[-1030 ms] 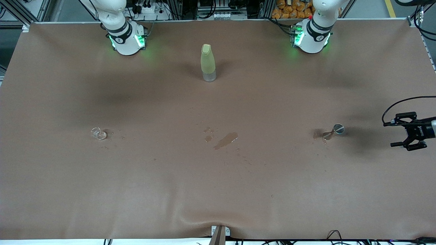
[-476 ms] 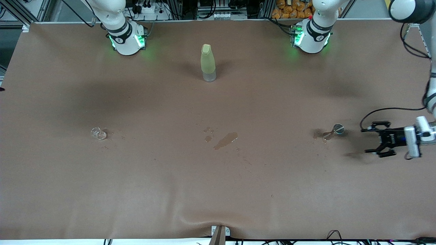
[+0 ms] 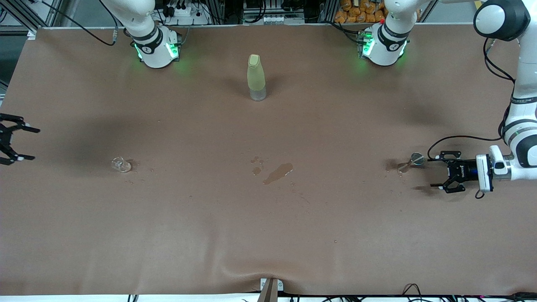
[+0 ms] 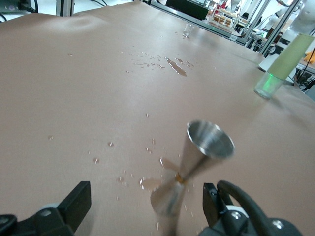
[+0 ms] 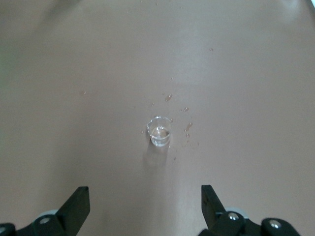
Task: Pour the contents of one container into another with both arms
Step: 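Close the left gripper on the jigger while the right gripper grasps the beaker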
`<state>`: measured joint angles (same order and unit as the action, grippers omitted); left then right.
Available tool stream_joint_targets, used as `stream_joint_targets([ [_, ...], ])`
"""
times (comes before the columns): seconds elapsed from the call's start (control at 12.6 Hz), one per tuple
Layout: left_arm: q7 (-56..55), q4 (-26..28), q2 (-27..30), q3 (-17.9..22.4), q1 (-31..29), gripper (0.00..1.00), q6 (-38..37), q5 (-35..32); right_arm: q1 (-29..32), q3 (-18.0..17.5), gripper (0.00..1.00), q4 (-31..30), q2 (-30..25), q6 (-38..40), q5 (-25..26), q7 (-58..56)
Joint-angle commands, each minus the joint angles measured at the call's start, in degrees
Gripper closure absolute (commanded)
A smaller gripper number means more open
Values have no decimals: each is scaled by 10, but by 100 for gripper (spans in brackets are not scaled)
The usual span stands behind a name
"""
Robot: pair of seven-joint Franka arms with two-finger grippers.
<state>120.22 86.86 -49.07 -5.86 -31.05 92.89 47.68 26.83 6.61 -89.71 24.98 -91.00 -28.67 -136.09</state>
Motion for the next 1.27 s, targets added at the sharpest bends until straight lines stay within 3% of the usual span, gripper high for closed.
stream_joint_targets([
  [0.0,57,11,-26,-4,-17,0,-17,20,-7,17,0,9,58,7,-59,-62],
  [0.71,100,53,-39,-5,-13,0,-49,107,16,25,0,-6,198,44,-194,-227],
  [0.95,114,56,-50,-11,-12,9,-54,113,30,27,0,-6,238,70,-227,-274],
  [1.19,114,61,-51,-12,-12,11,-61,113,37,28,0,-6,275,86,-278,-321],
])
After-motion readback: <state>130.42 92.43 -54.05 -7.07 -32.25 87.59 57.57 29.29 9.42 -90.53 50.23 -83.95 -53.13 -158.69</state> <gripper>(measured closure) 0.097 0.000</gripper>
